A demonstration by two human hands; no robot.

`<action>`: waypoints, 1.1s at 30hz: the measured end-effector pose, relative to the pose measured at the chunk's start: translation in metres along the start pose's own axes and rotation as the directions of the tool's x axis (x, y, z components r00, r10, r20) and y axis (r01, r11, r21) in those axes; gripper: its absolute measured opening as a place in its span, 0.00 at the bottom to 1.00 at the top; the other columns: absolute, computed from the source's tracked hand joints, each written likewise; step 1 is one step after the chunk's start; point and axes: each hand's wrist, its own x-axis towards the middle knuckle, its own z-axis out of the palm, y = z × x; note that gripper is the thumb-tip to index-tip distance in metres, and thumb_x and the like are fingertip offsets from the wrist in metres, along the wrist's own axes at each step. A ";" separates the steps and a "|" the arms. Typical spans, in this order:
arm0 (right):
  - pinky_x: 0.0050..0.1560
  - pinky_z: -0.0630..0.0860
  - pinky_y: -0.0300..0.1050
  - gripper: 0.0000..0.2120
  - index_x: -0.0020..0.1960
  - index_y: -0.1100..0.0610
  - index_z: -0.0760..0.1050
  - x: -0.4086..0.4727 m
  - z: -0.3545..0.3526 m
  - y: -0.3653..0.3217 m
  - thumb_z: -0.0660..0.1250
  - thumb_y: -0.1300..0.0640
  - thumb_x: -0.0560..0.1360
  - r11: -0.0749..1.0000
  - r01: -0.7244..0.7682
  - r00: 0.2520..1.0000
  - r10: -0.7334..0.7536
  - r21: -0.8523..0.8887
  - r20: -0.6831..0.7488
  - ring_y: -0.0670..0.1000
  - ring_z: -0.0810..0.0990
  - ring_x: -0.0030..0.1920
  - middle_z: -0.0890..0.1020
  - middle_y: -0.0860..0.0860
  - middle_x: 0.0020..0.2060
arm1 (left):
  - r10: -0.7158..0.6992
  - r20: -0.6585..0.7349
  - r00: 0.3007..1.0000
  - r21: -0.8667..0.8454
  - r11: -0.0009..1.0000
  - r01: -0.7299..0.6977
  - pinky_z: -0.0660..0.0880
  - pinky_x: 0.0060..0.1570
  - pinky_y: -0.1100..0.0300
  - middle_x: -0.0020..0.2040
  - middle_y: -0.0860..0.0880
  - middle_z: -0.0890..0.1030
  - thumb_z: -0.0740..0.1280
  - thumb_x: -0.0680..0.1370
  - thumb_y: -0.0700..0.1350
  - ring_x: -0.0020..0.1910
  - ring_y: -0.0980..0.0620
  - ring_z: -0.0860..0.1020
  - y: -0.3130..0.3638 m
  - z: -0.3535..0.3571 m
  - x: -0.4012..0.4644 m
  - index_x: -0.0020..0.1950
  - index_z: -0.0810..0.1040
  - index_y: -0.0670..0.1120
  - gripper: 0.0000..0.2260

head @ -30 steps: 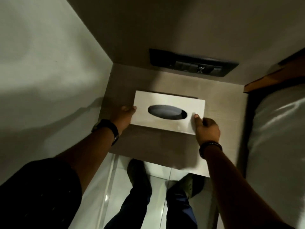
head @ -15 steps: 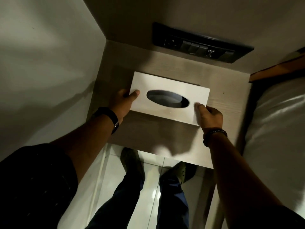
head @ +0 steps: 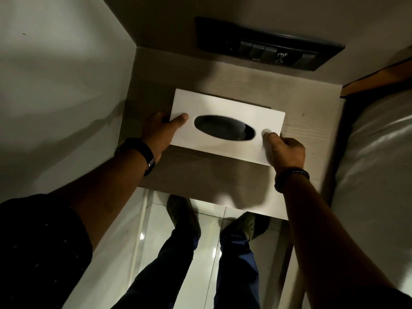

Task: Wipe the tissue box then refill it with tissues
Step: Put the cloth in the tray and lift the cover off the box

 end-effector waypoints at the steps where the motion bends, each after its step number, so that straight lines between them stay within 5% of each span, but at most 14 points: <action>1: 0.38 0.77 0.42 0.19 0.37 0.59 0.81 0.000 -0.002 0.000 0.76 0.42 0.63 1.000 -0.001 1.000 0.001 -0.005 0.009 0.49 0.79 0.31 0.81 0.48 0.30 | 0.002 0.000 1.000 -0.002 1.000 -0.002 0.74 0.40 0.61 0.47 0.54 0.79 0.69 0.74 0.56 0.45 0.55 0.78 0.001 0.000 -0.001 0.49 0.73 0.56 0.09; 5: 0.36 0.73 0.40 0.15 0.35 0.55 0.80 0.002 -0.003 -0.004 0.76 0.43 0.64 1.000 -0.013 1.000 0.013 -0.002 0.026 0.46 0.77 0.29 0.80 0.44 0.27 | 0.012 0.025 1.000 -0.004 1.000 -0.012 0.73 0.39 0.62 0.46 0.55 0.79 0.68 0.75 0.56 0.45 0.55 0.78 0.004 0.001 0.001 0.49 0.75 0.56 0.07; 11: 0.42 0.75 0.43 0.15 0.35 0.55 0.79 0.000 0.002 -0.004 0.74 0.44 0.66 0.999 -0.016 0.999 0.014 0.044 0.036 0.50 0.78 0.34 0.80 0.47 0.30 | -0.012 -0.006 1.000 0.009 1.000 0.012 0.74 0.41 0.60 0.55 0.49 0.78 0.68 0.75 0.57 0.49 0.51 0.78 0.006 0.003 0.000 0.64 0.72 0.48 0.21; 19: 0.35 0.72 0.38 0.16 0.23 0.53 0.77 0.000 -0.001 -0.005 0.75 0.44 0.62 0.997 0.015 1.000 -0.017 0.082 0.026 0.44 0.74 0.25 0.74 0.42 0.20 | 0.017 -0.006 1.000 -0.008 1.000 -0.017 0.74 0.39 0.63 0.51 0.51 0.78 0.65 0.77 0.56 0.46 0.55 0.78 0.005 0.007 -0.004 0.60 0.72 0.50 0.15; 24: 0.37 0.73 0.41 0.17 0.29 0.56 0.75 -0.003 -0.007 0.000 0.75 0.46 0.65 0.999 0.030 0.999 -0.030 0.039 0.019 0.48 0.74 0.29 0.75 0.44 0.23 | 0.034 -0.033 0.999 -0.006 0.999 -0.034 0.73 0.35 0.65 0.48 0.54 0.78 0.66 0.77 0.55 0.43 0.57 0.78 0.004 0.011 -0.003 0.60 0.73 0.49 0.16; 29: 0.29 0.73 0.31 0.12 0.34 0.55 0.74 -0.009 -0.006 -0.010 0.74 0.51 0.70 0.986 0.055 0.996 -0.065 0.156 0.059 0.39 0.79 0.27 0.79 0.43 0.28 | 0.009 -0.026 1.000 -0.030 1.000 -0.009 0.73 0.37 0.63 0.48 0.55 0.79 0.66 0.76 0.57 0.45 0.56 0.78 0.005 0.008 -0.001 0.63 0.72 0.51 0.19; 33: 0.48 0.74 0.46 0.14 0.40 0.51 0.70 -0.009 -0.009 -0.022 0.73 0.46 0.65 0.986 0.044 0.996 -0.056 0.163 0.067 0.48 0.79 0.43 0.78 0.46 0.39 | 0.009 0.008 1.000 -0.064 0.998 -0.008 0.76 0.41 0.59 0.49 0.52 0.80 0.67 0.76 0.57 0.46 0.53 0.79 0.016 0.010 -0.001 0.62 0.74 0.50 0.18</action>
